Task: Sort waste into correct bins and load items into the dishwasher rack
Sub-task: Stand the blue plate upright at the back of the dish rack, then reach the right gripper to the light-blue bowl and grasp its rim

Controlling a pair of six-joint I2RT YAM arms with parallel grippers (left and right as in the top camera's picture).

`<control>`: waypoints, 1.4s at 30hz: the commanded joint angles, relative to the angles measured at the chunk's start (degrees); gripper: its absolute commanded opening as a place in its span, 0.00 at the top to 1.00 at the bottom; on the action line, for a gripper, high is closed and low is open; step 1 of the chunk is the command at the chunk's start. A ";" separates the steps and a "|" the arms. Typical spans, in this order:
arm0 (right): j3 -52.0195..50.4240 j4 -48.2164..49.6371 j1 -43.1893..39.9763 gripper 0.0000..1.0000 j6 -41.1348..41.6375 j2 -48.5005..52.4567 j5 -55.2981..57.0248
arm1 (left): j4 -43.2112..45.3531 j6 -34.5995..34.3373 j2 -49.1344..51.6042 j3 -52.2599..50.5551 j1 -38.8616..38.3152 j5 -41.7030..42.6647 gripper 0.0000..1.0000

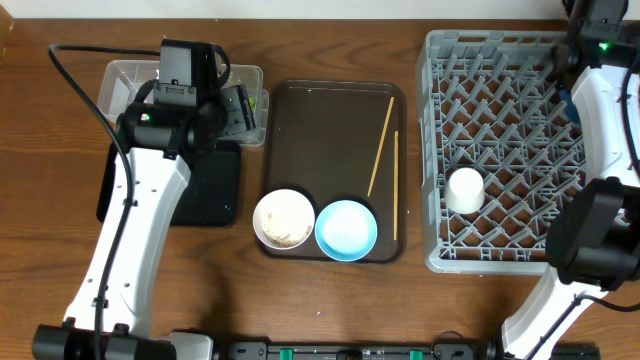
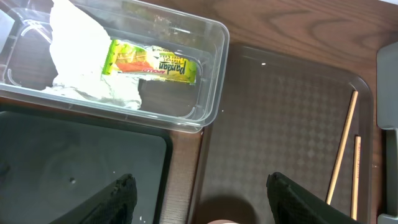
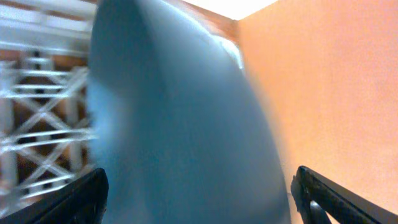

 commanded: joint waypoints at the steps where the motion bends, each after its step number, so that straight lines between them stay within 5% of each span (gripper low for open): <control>1: -0.28 -1.09 0.68 0.08 5.20 -1.66 -7.04 | 0.17 -0.07 0.33 0.09 0.15 -0.68 0.30; 11: 0.46 -1.29 0.35 0.04 7.34 -4.17 -13.68 | 0.22 -0.07 0.33 0.09 0.15 -0.70 0.30; 23: 1.46 -2.21 0.39 0.01 9.62 -20.06 -29.27 | 0.20 -0.07 0.33 0.09 0.15 -0.68 0.30; 34: -0.02 -10.84 4.28 0.01 25.57 -19.37 -75.76 | 0.15 -0.07 0.33 0.09 0.15 -0.68 0.30; 42: -0.70 -18.82 17.68 0.08 26.34 -15.10 -63.47 | -0.70 -0.04 0.31 0.09 0.15 -0.68 0.29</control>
